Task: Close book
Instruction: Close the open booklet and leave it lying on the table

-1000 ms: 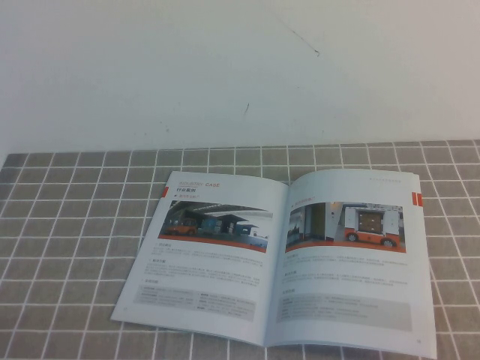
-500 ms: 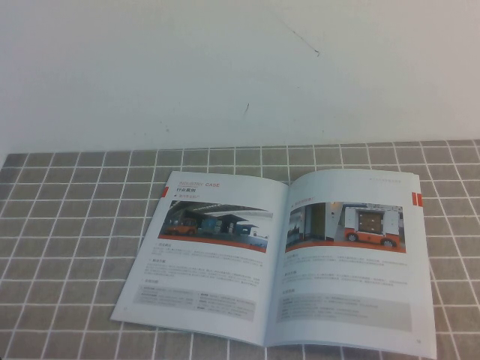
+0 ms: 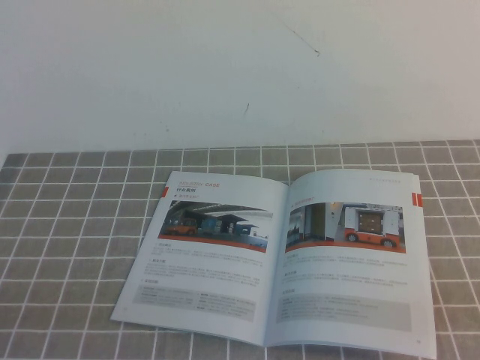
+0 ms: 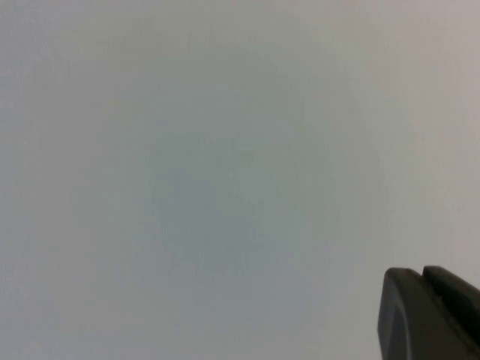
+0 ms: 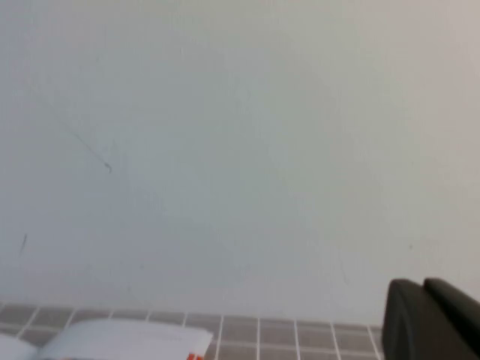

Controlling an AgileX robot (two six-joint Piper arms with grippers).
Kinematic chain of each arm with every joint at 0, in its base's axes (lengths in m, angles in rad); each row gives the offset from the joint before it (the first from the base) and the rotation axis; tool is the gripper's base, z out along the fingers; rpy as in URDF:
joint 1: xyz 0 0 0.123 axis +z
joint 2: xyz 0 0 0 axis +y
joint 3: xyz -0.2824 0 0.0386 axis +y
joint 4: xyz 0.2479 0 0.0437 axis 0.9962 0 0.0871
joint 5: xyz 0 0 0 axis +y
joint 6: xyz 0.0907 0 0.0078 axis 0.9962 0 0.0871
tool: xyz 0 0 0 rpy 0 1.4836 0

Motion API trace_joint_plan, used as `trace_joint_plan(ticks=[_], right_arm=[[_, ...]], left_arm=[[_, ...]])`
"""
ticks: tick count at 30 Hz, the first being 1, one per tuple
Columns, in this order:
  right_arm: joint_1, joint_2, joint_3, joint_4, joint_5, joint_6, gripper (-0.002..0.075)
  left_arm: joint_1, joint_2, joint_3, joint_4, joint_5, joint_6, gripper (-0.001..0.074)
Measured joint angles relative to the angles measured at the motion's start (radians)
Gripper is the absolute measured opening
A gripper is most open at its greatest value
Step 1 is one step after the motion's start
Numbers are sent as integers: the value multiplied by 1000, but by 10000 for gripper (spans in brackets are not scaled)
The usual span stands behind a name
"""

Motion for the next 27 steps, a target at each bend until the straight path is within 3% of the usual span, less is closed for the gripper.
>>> trace_joint_plan(ticks=[8,17,21,27], right_arm=[[0,0,0,12,-211,0,-3],[0,0,-13,34,-263,-49,-3],[0,8,-121,34,-204,-126,-3],[0,136,-344,34,14,-149,-3]], left_arm=[[0,0,0,7,-244,-9,-4],[0,0,0,-22,-293,-15,-4],[0,0,-50,-42,-118,-15,-4],[0,47,-291,-34,248,-15,-4]])
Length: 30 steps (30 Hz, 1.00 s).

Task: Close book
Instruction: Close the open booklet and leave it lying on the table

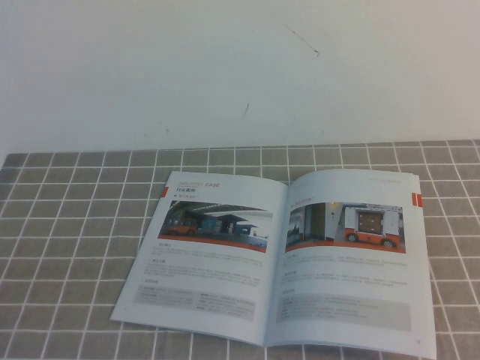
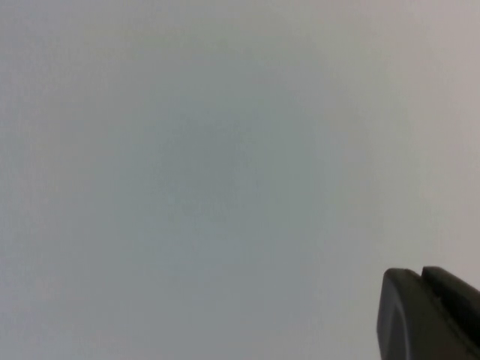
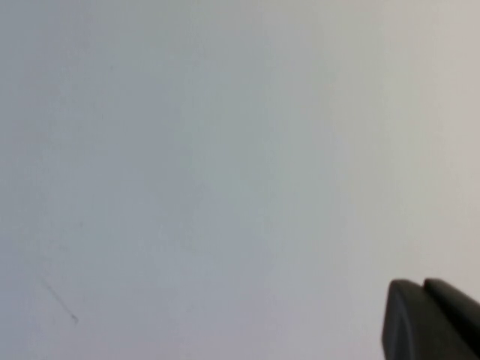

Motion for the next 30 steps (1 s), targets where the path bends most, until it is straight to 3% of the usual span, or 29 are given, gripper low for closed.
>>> trace_joint_plan(ticks=[7,15,19,24,30], right_arm=[[0,313,-247,0,205,14,-3],[7,741,-466,51,393,-11,-3],[64,983,-558,147,505,-128,-3],[162,1271,-703,288,616,-345,-3],[253,1552,-878,320,715,-398,-3]], left_arm=[[0,282,-165,-11,188,8,-4],[0,650,-282,-59,130,-1,-3],[-12,812,-361,-62,158,-1,-4],[-59,1013,-517,-62,375,35,-4],[-68,1219,-659,-71,525,52,-3]])
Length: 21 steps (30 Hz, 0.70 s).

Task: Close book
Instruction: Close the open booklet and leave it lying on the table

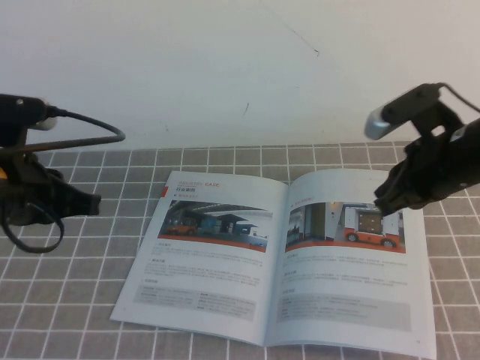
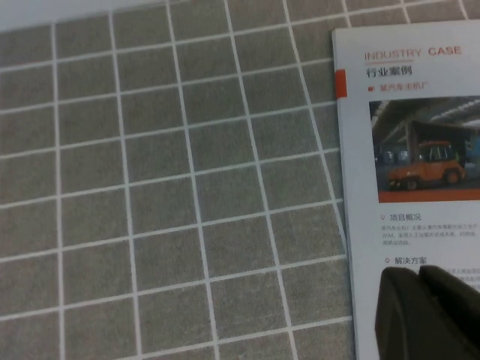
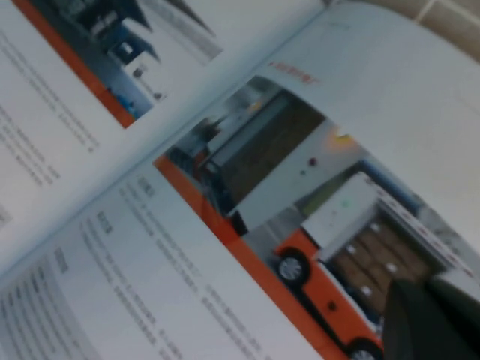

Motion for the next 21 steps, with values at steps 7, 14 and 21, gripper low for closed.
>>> trace_joint_plan(ticks=[7,14,21], right_arm=[[48,167,-54,22,12,-11,-3],[54,208,-56,37,24,-18,-3],[54,277,-59,38,65,-21,-3]], left_arm=[[0,142,-29,-63,4,23,-3],[0,260,-37,-191,4,123,-4],[0,357,-74,-251,12,193,-4]])
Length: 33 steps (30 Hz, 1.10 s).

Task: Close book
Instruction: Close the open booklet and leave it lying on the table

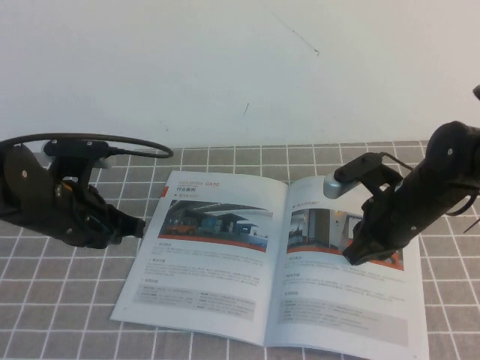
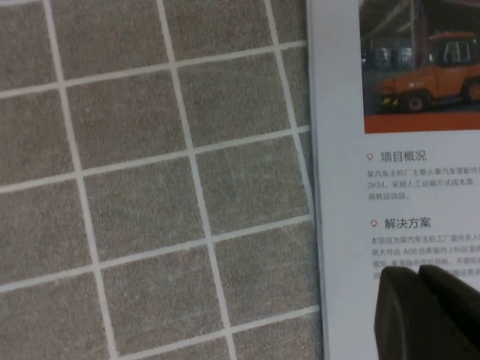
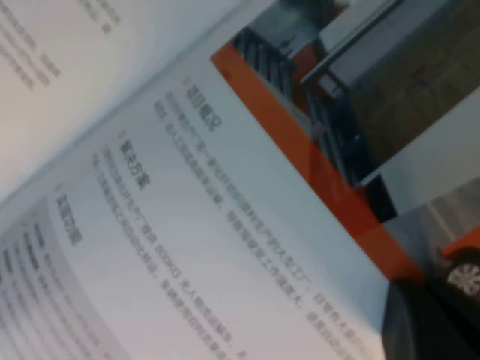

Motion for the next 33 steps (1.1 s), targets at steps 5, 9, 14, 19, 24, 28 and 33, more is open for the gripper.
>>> trace_joint_plan(ticks=[5,9,14,19,24,28,33], right_arm=[[0,48,0,0,6,0,-3],[0,70,-2,-3,6,-2,-3],[0,78,-6,-8,7,-4,-3],[0,79,-7,-8,11,-4,-3],[0,81,-10,-9,12,-4,-3],[0,81,-12,-10,14,-4,-3],[0,83,-14,-10,16,-4,-3]], left_arm=[[0,75,-105,8,94,22,-3],[0,144,-196,19,140,26,-4],[0,232,-273,34,147,30,-4],[0,321,-334,48,148,26,-4],[0,412,-387,70,148,22,-4],[0,444,-404,94,146,11,-4],[0,465,-412,-355,299,251,-4]])
